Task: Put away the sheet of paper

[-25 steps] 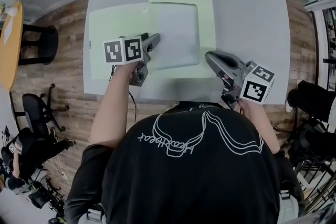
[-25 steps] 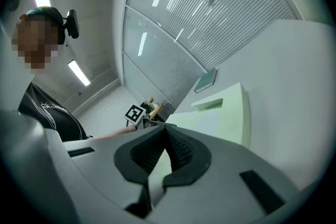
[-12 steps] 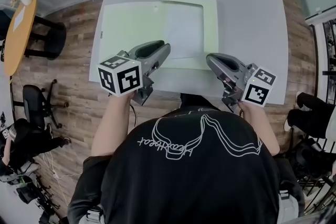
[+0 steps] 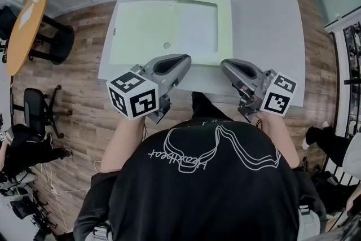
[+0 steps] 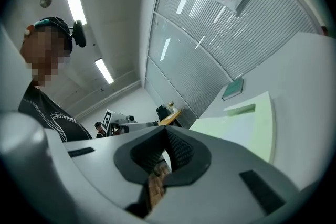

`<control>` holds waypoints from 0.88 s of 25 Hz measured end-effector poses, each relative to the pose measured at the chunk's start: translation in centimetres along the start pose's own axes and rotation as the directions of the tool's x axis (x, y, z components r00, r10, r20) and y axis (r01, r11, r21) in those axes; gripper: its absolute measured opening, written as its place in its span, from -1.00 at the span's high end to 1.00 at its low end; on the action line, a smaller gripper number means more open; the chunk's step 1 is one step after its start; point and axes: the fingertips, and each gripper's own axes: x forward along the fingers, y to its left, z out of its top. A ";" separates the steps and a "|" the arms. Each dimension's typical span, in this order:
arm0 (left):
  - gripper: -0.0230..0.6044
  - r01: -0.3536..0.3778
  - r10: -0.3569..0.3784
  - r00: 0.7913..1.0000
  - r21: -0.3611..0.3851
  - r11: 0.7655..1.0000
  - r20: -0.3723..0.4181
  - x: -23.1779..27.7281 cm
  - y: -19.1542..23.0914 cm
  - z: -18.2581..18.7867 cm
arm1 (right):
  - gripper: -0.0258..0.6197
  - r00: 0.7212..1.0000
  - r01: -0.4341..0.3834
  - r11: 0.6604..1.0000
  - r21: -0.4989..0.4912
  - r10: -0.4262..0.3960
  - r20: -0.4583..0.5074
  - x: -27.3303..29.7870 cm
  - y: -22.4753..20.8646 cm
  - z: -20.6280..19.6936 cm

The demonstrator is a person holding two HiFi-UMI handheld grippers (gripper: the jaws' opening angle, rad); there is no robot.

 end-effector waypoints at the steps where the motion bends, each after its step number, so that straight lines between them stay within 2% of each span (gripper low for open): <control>1: 0.87 0.004 -0.004 1.000 0.002 1.000 0.010 -0.6 -0.8 -0.6 | 0.90 1.000 0.000 1.000 -0.006 0.000 0.000 -0.4 0.8 -0.6; 6: 0.89 0.018 -0.018 0.999 0.006 1.000 0.029 -2.1 -3.1 -2.4 | 0.90 1.000 0.004 1.000 -0.019 -0.003 0.012 -1.6 2.8 -2.1; 13: 0.89 0.033 -0.033 0.998 0.004 0.999 0.053 -2.4 -3.8 -1.4 | 0.90 1.000 0.010 0.998 -0.066 -0.012 -0.025 -1.1 3.3 -1.8; 22: 0.89 0.031 -0.032 0.998 0.009 0.999 0.046 -2.3 -3.8 -1.5 | 0.90 0.999 0.023 0.998 -0.061 -0.025 -0.034 -1.2 3.1 -1.8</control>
